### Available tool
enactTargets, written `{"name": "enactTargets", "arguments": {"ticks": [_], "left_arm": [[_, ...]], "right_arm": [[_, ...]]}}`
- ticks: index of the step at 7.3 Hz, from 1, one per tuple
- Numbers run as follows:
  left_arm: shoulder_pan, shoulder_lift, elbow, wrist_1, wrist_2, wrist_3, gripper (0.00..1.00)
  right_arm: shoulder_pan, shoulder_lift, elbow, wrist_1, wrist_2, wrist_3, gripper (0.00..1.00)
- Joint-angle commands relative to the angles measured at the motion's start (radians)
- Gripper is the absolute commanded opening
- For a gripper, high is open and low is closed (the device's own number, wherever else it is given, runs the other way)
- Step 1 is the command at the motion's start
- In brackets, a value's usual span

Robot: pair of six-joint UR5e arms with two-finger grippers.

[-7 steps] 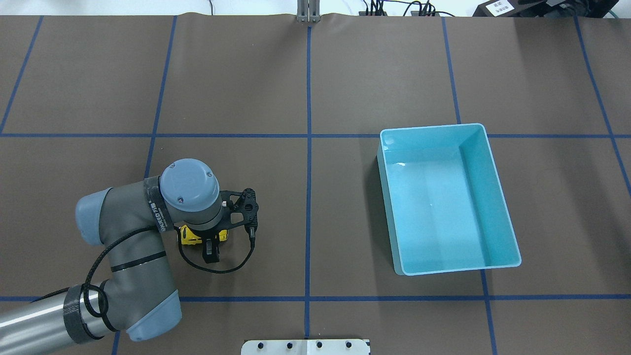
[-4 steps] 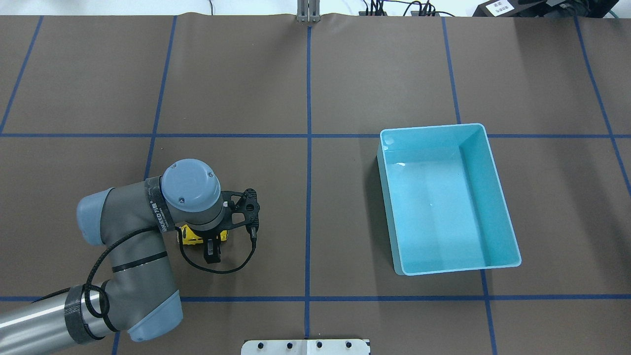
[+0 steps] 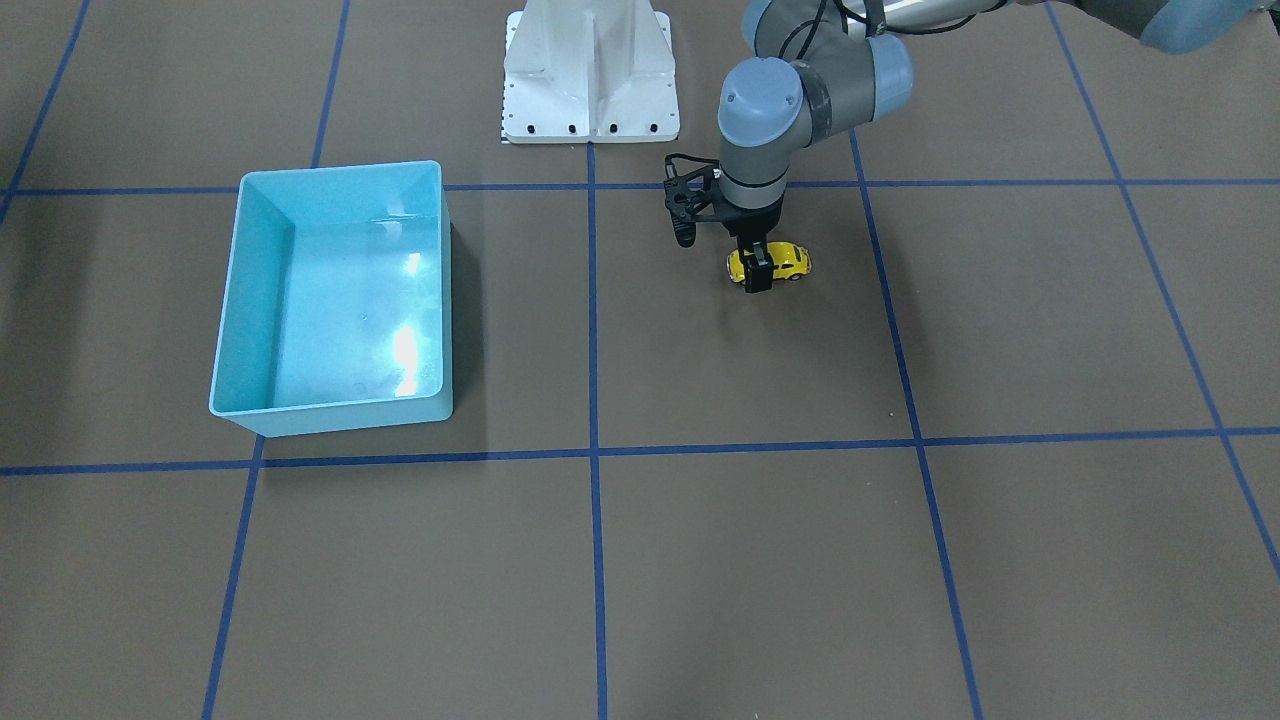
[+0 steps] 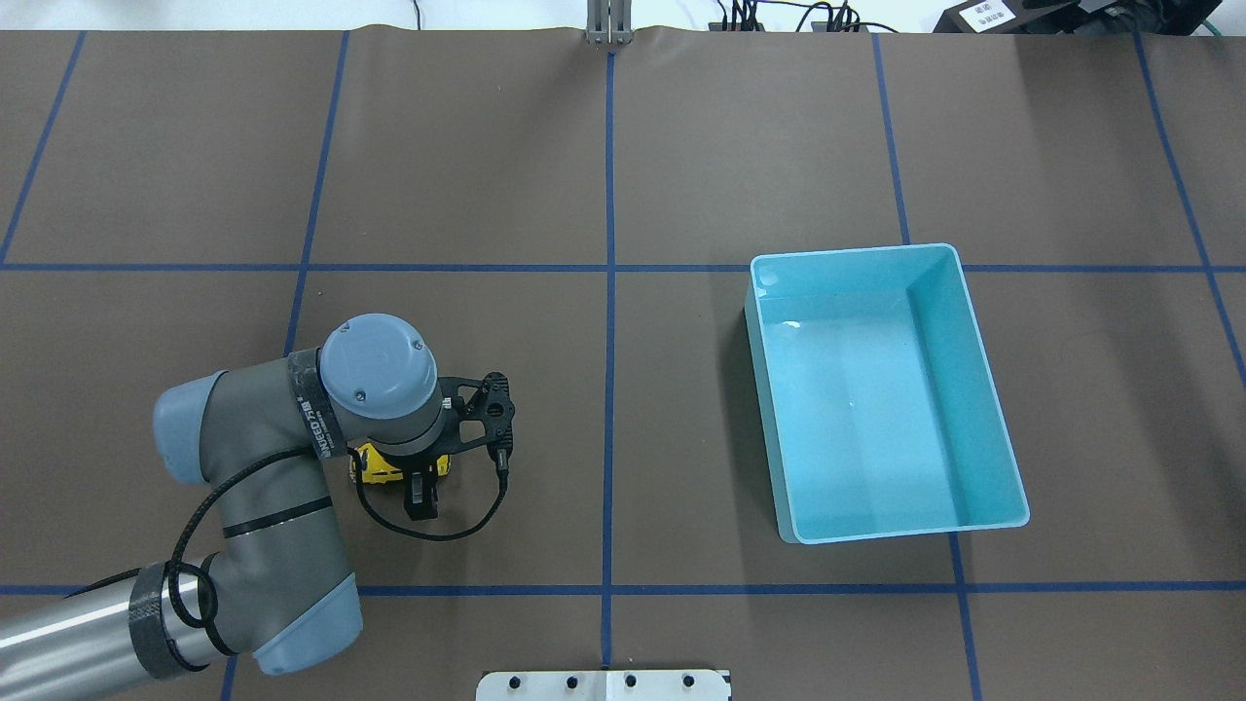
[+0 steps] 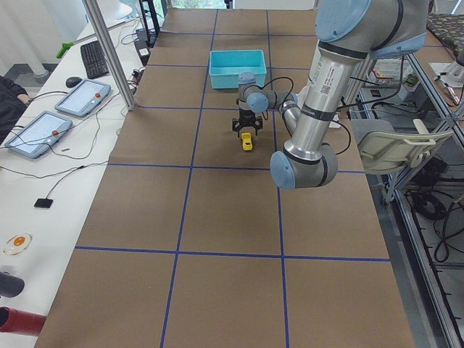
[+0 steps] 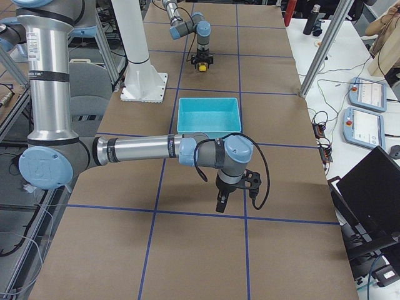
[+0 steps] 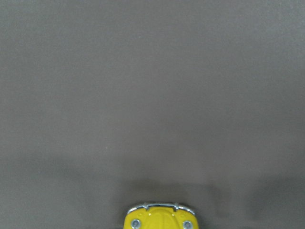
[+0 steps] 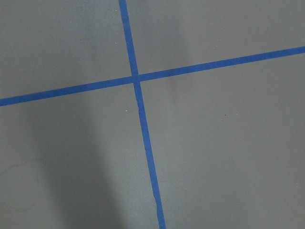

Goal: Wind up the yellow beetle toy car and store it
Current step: 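Press the left gripper on the car's roof, holding it down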

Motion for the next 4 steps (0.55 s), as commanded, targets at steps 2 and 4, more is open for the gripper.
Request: {"name": "enactTargets", "arguments": {"ticks": [2, 4], "left_arm": [[-0.001, 0.001, 0.006, -0.01, 0.0, 0.003, 0.78], [-0.001, 0.001, -0.006, -0.01, 0.0, 0.0, 0.15]], "right_arm": [[-0.001, 0.0, 0.0, 0.002, -0.001, 0.0, 1.0], [0.001, 0.0, -0.002, 0.002, -0.001, 0.0, 1.0]]}}
